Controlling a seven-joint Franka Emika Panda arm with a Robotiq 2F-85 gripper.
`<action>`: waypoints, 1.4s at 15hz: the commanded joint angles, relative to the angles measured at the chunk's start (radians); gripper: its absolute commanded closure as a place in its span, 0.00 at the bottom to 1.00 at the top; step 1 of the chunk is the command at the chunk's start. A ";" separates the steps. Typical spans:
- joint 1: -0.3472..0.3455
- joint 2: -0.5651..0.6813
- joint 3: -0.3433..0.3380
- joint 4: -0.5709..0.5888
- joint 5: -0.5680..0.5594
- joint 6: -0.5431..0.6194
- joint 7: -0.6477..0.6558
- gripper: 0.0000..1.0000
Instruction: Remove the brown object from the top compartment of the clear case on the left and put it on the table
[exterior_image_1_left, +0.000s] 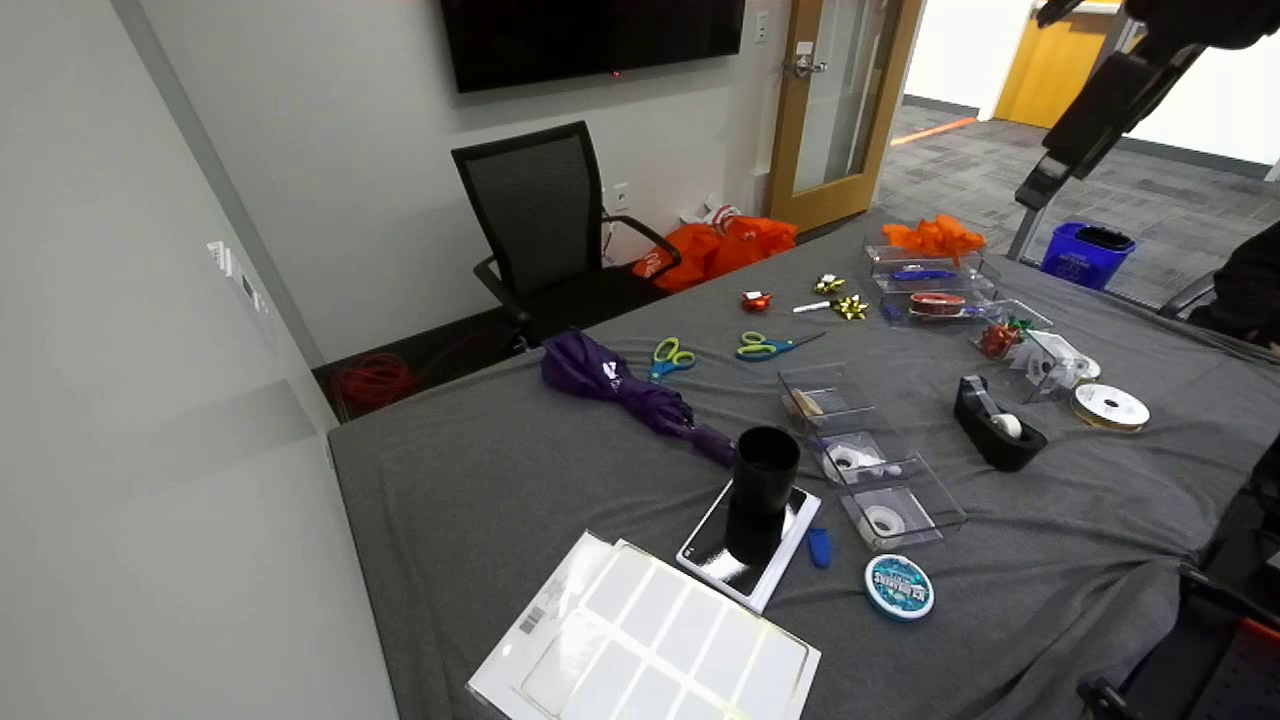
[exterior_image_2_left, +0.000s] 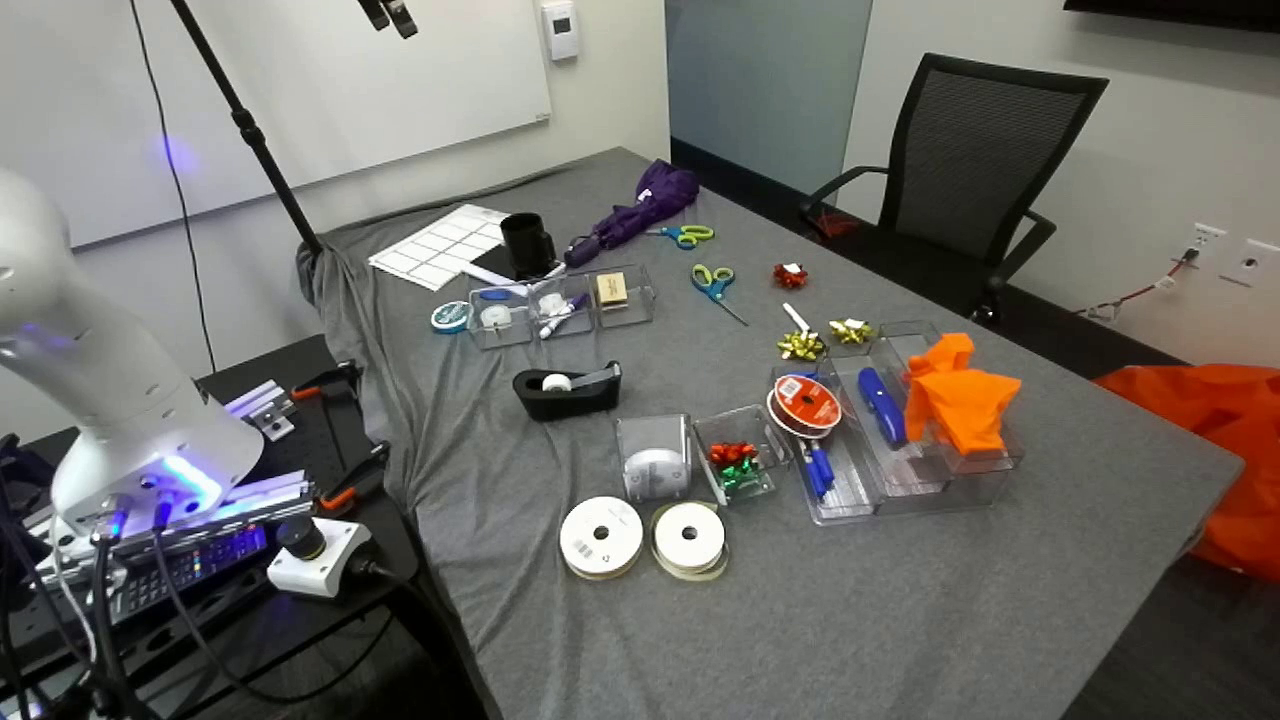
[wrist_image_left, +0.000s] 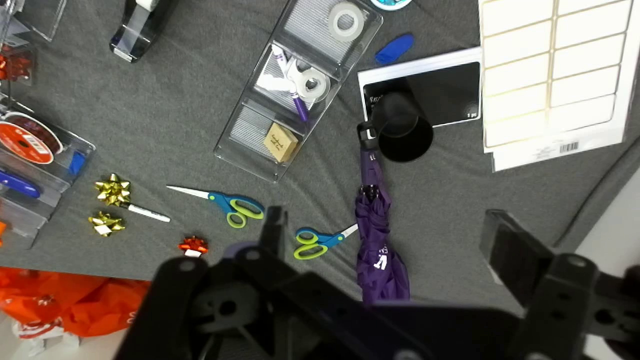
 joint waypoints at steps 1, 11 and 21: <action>0.005 0.001 -0.004 0.003 -0.003 -0.002 0.002 0.00; 0.005 0.001 -0.004 0.003 -0.003 -0.002 0.002 0.00; -0.002 0.013 -0.005 0.003 0.003 0.021 0.021 0.00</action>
